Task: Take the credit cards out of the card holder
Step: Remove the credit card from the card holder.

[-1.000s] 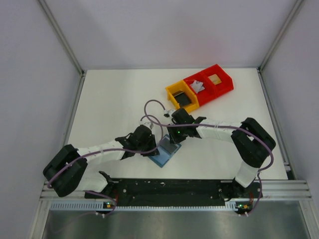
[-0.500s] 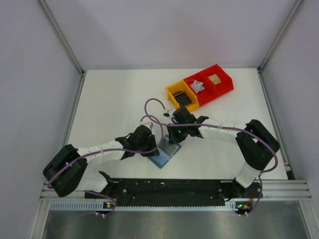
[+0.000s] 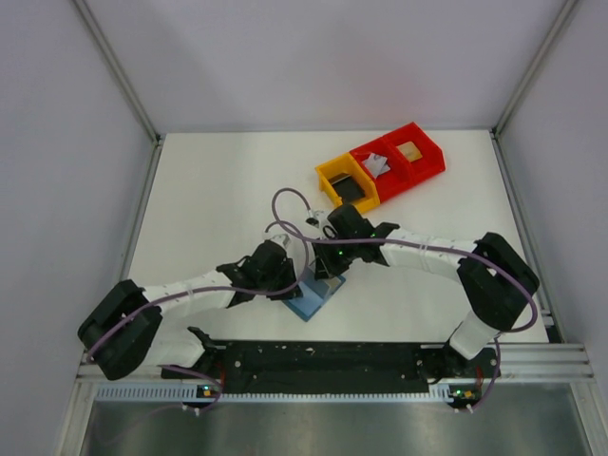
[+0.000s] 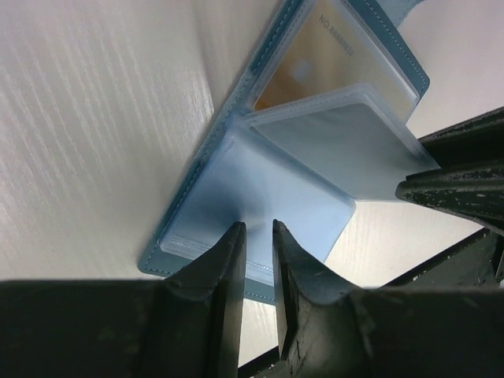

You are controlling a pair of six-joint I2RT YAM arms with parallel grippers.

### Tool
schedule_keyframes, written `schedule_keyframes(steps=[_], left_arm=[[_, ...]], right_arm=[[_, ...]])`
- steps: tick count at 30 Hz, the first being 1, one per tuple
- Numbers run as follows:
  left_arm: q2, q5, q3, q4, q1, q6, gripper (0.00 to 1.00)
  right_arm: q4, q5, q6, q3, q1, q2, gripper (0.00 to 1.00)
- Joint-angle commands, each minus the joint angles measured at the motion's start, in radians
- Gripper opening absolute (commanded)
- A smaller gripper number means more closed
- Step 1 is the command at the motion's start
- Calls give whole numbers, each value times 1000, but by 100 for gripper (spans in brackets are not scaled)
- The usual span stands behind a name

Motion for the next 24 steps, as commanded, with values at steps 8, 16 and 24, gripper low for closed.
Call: schedule_keyframes(steps=[8,16,24], left_arm=[[-213,-122,-83,-45,-6,-61,25],[-333,-152,-106,-79,-6,-85,25],[-352,-131,-94,-60,-6,-85,26]], right_arm=[[31,-54,40,54,68,-27,20],[48,-109,43,56,77,-30,29],[74,-75,49,15,25,-52,34]])
